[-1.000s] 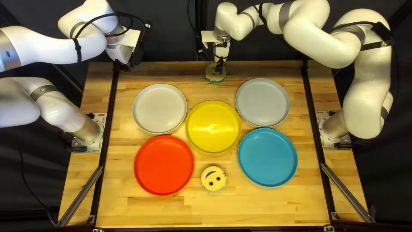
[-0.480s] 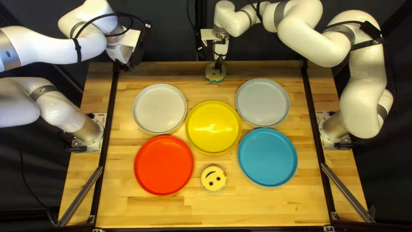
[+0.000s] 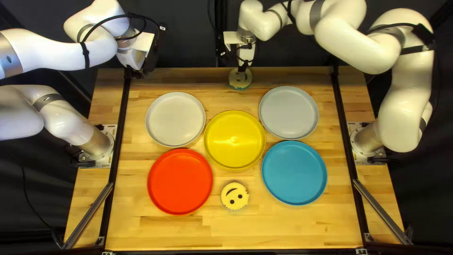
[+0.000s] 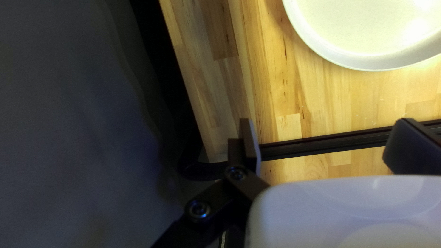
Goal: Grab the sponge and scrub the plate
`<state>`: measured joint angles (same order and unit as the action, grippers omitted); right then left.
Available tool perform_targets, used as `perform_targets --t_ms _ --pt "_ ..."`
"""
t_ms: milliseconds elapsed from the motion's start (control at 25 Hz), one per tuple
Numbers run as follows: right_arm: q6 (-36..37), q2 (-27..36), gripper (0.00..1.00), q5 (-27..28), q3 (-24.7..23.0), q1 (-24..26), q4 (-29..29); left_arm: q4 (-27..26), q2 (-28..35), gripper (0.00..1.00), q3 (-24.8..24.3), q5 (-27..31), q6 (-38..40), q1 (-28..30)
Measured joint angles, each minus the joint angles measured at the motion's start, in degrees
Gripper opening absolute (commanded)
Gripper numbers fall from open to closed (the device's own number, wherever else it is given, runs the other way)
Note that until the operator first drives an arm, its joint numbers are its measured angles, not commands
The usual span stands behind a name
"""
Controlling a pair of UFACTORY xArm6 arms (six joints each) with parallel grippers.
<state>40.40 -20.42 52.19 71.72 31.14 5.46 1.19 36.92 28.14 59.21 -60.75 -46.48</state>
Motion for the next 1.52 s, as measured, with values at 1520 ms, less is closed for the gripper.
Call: perform_targets --t_ms 1520 --pt "-19.76 26.95 0.00 -9.05 -35.74 -11.76 -12.59 0.00 0.00 1.00 0.00 0.00 0.00 0.00"
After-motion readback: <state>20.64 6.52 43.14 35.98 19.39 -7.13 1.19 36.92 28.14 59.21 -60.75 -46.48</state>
